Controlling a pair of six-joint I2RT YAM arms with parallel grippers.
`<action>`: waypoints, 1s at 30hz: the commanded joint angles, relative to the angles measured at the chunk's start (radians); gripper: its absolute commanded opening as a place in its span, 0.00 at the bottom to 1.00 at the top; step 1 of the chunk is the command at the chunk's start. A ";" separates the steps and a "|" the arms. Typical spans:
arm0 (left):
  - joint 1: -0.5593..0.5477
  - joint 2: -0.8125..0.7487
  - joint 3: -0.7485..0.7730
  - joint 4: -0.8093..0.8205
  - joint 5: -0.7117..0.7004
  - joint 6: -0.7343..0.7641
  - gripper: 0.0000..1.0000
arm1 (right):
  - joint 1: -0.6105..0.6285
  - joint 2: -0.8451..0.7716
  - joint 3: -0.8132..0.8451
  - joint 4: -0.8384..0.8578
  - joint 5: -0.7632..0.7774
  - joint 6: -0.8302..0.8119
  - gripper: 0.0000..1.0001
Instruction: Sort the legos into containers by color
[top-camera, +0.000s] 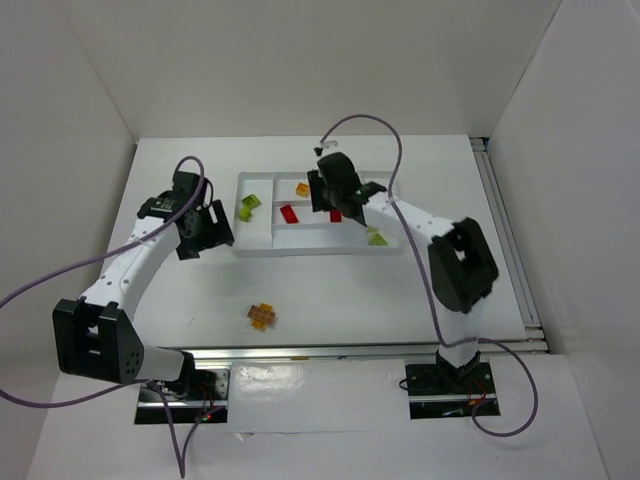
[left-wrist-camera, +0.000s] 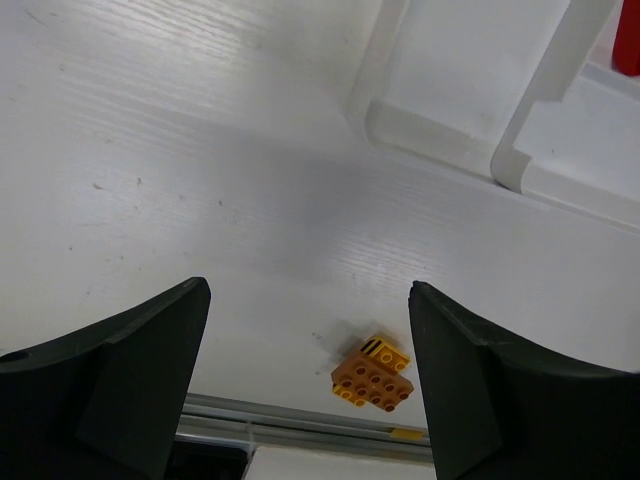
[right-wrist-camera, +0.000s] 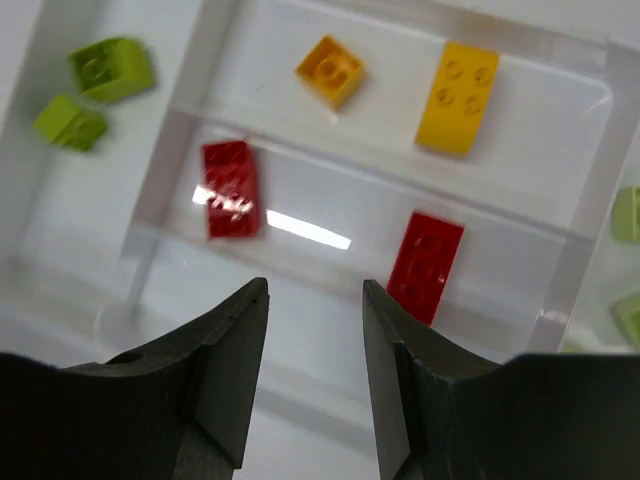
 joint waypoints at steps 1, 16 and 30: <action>0.070 -0.032 0.087 -0.036 -0.019 -0.027 0.91 | 0.111 -0.247 -0.241 0.126 -0.127 -0.077 0.50; 0.133 -0.016 0.128 -0.024 0.020 -0.018 0.91 | 0.562 -0.185 -0.291 0.074 -0.121 -0.136 0.79; 0.133 -0.017 0.108 0.005 0.046 0.019 0.91 | 0.593 -0.088 -0.243 0.027 -0.098 -0.163 0.63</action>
